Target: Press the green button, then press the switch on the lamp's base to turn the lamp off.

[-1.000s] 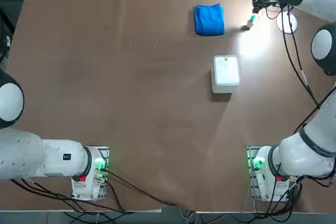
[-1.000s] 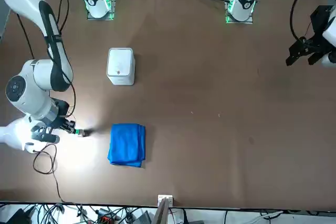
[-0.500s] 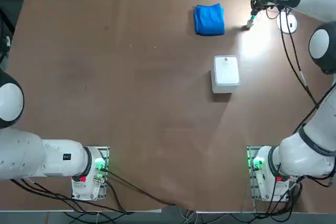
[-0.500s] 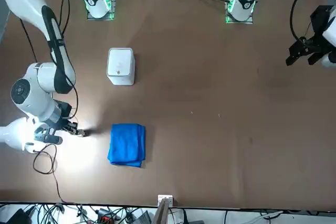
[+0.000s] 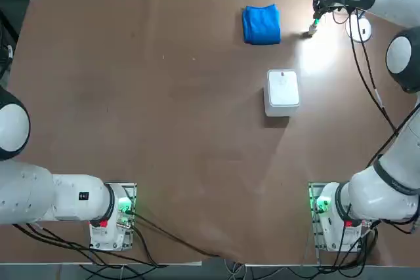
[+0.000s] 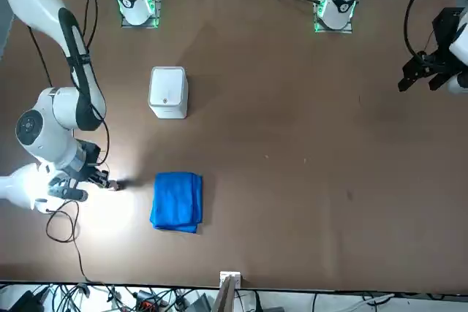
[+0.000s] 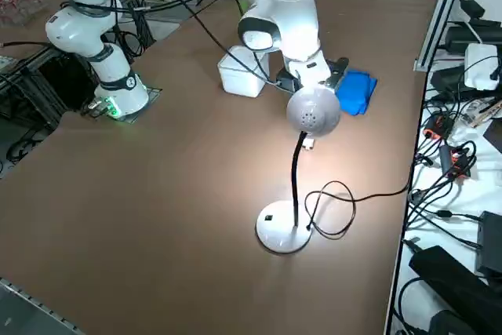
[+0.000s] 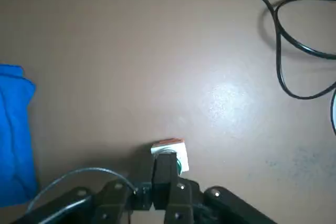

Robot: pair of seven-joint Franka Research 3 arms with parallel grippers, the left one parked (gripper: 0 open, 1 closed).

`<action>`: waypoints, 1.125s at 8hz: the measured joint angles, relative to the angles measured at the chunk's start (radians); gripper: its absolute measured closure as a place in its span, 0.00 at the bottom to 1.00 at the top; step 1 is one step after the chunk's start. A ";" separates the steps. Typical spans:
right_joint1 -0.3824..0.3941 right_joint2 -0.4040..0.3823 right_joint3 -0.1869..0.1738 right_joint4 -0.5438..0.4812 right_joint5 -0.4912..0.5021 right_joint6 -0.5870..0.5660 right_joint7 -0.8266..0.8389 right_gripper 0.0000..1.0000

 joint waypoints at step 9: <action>-0.001 0.012 0.002 -0.019 0.000 0.041 0.020 0.98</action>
